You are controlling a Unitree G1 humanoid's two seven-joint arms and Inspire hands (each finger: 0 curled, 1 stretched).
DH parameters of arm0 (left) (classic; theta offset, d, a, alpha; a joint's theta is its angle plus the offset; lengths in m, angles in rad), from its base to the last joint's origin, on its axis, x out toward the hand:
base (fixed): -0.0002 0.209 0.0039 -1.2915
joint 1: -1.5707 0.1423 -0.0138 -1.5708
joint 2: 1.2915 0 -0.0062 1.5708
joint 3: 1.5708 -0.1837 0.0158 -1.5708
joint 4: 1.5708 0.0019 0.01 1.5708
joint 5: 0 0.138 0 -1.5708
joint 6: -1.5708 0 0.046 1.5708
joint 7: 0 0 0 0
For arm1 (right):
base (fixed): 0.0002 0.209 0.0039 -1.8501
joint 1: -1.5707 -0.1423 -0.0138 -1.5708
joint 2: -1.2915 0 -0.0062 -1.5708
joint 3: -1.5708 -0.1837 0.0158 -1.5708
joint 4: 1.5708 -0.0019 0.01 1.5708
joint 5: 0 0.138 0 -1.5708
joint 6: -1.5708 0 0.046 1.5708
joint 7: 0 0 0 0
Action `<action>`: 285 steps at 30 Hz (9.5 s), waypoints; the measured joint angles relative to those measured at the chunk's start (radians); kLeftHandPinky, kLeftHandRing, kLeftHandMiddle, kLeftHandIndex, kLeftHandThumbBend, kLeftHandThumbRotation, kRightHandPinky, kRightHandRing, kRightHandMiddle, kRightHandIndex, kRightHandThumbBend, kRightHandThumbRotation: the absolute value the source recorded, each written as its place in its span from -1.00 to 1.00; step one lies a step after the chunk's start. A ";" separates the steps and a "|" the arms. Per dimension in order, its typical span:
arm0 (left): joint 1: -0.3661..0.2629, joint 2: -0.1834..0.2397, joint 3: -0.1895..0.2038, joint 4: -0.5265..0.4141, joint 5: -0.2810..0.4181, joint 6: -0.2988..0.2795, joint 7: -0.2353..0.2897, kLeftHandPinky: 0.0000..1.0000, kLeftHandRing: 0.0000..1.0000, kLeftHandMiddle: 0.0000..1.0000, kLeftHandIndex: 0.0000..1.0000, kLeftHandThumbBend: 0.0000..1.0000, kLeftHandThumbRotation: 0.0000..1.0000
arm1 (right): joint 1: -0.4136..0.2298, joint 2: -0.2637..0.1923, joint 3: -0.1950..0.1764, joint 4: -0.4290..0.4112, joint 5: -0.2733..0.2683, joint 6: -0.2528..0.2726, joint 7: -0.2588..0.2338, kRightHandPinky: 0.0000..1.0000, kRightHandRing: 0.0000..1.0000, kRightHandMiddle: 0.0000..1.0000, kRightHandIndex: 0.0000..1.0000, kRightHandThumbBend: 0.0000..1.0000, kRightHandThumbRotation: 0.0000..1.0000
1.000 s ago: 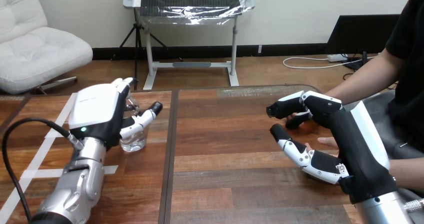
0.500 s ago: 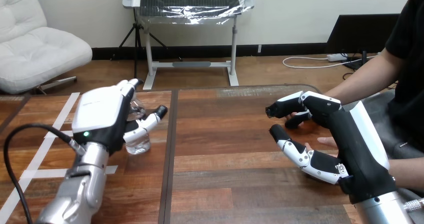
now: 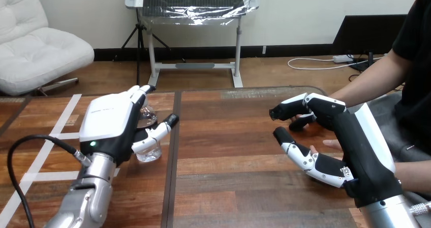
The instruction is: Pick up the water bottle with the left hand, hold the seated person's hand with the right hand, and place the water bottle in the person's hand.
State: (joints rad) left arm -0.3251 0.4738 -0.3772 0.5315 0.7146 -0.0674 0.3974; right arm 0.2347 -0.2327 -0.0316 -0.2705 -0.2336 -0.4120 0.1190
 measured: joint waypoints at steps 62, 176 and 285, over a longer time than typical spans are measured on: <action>0.034 -0.013 -0.002 0.068 0.050 -0.015 0.097 0.96 0.99 1.00 0.99 0.11 1.00 | -0.005 -0.007 0.000 0.000 0.000 0.000 0.000 0.05 0.26 0.23 0.13 -0.19 -1.00; -0.116 -0.171 0.206 0.453 -0.345 -0.314 0.204 0.80 0.95 1.00 1.00 0.78 0.23 | -0.009 -0.007 0.018 0.000 0.001 0.023 0.000 0.06 0.28 0.24 0.14 -0.19 -1.00; -0.388 -0.247 0.348 0.669 -0.535 -0.032 -0.226 0.57 0.79 0.88 0.87 0.98 -0.02 | 0.016 -0.012 0.019 -0.042 0.001 0.071 0.021 0.11 0.30 0.26 0.18 -0.18 -1.00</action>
State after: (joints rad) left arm -0.7127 0.2266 -0.0290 1.2003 0.1798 -0.0995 0.1714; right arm 0.2502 -0.2450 -0.0129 -0.3120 -0.2329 -0.3408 0.1403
